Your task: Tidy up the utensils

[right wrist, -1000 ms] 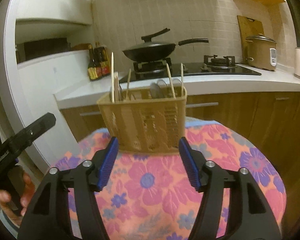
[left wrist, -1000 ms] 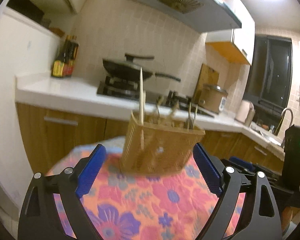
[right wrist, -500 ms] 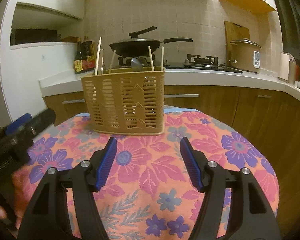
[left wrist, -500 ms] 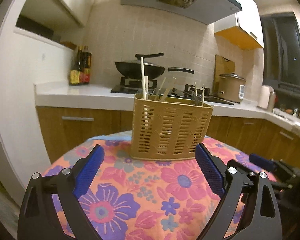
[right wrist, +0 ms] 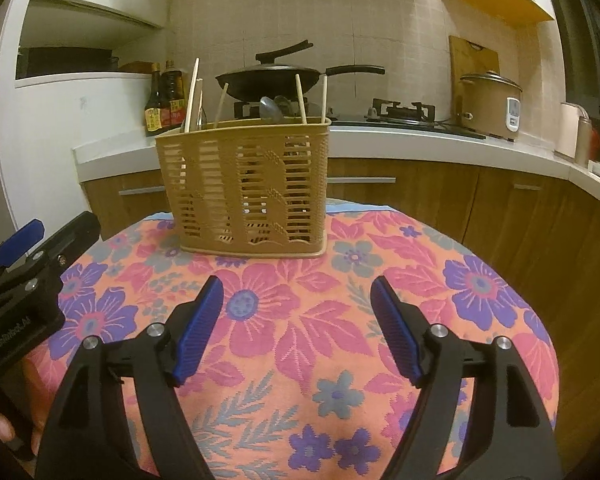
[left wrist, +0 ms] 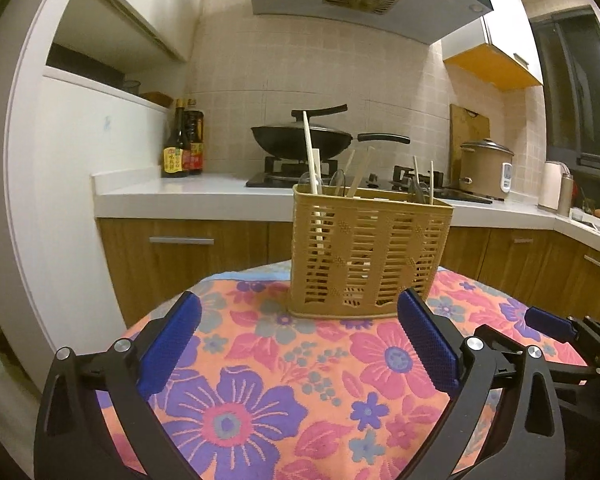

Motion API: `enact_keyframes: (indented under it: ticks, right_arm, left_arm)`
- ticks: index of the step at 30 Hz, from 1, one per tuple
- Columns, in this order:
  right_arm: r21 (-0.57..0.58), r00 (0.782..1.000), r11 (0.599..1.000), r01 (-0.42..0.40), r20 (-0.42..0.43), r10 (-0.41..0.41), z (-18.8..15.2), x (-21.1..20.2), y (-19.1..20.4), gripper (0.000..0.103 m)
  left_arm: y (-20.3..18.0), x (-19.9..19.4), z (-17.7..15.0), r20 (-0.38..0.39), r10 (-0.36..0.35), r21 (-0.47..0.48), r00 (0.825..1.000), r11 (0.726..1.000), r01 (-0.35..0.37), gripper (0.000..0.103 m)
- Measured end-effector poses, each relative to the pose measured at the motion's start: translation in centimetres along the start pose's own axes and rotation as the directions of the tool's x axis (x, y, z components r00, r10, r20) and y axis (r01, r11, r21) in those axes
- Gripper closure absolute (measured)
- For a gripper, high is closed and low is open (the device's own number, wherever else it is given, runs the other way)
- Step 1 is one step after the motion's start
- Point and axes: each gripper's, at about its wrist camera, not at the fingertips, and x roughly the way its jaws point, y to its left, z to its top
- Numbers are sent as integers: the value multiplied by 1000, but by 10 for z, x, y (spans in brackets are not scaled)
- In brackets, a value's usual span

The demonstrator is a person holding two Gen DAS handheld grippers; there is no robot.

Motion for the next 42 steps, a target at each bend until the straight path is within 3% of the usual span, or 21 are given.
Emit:
enact_keyframes:
  ticks: [10, 42]
  right_arm:
    - [7, 1000, 1000, -4, -11, 4, 0, 1, -1, 31]
    - [25, 1000, 1000, 8, -14, -8, 1, 3, 3, 29]
  left_arm:
    - [-6, 3, -1, -12, 3, 37, 1000, 999, -3, 8]
    - [3, 17, -2, -83, -20, -15, 996, 1000, 19, 8]
